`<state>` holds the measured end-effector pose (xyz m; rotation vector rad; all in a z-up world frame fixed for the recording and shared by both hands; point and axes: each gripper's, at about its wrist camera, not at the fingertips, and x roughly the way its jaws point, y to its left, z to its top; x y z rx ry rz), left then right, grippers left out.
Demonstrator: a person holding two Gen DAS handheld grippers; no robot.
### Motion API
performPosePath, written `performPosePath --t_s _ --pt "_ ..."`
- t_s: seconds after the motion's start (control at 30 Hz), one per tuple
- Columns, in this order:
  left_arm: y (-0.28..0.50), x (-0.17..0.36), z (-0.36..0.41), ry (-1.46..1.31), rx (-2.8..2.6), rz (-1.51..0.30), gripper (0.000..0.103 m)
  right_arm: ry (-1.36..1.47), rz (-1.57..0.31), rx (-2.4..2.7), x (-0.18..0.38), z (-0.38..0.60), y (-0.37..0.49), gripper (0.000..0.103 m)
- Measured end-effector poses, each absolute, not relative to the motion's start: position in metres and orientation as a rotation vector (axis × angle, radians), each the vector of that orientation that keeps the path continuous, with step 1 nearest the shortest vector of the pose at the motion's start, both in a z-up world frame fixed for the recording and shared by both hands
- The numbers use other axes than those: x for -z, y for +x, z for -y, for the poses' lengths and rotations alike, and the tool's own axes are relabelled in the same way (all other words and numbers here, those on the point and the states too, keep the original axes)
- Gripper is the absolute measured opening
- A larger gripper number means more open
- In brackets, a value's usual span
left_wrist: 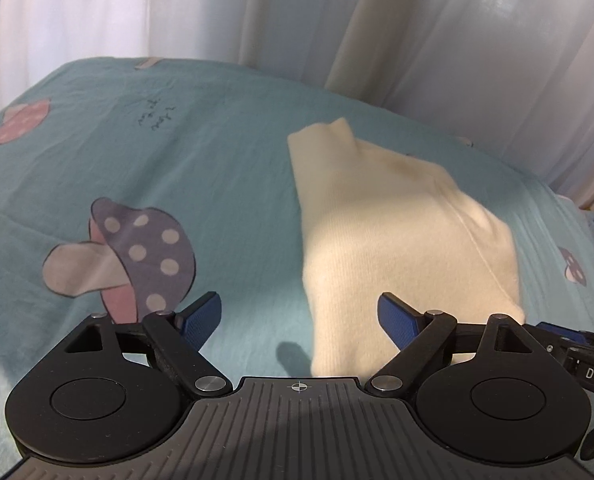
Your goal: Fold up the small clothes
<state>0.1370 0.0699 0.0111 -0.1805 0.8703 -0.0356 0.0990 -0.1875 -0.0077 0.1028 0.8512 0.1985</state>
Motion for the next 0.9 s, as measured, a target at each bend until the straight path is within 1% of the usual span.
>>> performPosePath --t_s 0.1,0.23,0.3,0.37,0.43,0.47,0.5,0.53,0.67,0.8,0.87,0.9 --pt "0.160 -0.009 -0.060 -0.145 0.025 -0.876 0.090 0.028 -0.814 -0.201 0.006 0.176 0.115 0.031" --pt "0.186 0.005 -0.046 -0.092 0.007 -0.924 0.090 -0.104 -0.792 -0.176 0.020 0.162 0.139 0.030" --pt "0.191 0.009 -0.041 -0.075 0.006 -0.926 0.093 -0.158 -0.781 -0.164 0.028 0.159 0.143 0.030" --pt "0.193 0.013 -0.034 -0.045 0.005 -0.924 0.096 -0.197 -0.758 -0.153 0.033 0.159 0.143 0.033" --pt "0.195 0.017 -0.031 -0.032 -0.002 -0.923 0.099 -0.206 -0.741 -0.135 0.034 0.161 0.144 0.042" --pt "0.196 0.019 -0.031 -0.039 -0.004 -0.924 0.101 -0.198 -0.732 -0.125 0.036 0.164 0.145 0.045" --pt "0.197 0.021 -0.033 -0.055 -0.009 -0.928 0.103 -0.190 -0.729 -0.120 0.037 0.166 0.145 0.050" --pt "0.197 0.022 -0.035 -0.075 -0.013 -0.932 0.103 -0.177 -0.726 -0.115 0.037 0.169 0.145 0.054" --pt "0.193 0.025 -0.046 -0.146 -0.008 -0.953 0.103 -0.133 -0.753 -0.142 0.034 0.179 0.139 0.056" --pt "0.179 0.021 -0.051 -0.126 -0.008 -0.962 0.103 -0.124 -0.796 -0.140 0.023 0.179 0.121 0.058" --pt "0.162 0.009 -0.053 -0.100 -0.026 -0.967 0.103 -0.075 -0.850 -0.180 0.016 0.181 0.107 0.066" --pt "0.151 0.003 -0.052 -0.076 -0.030 -0.949 0.103 -0.038 -0.882 -0.221 0.013 0.183 0.100 0.079"
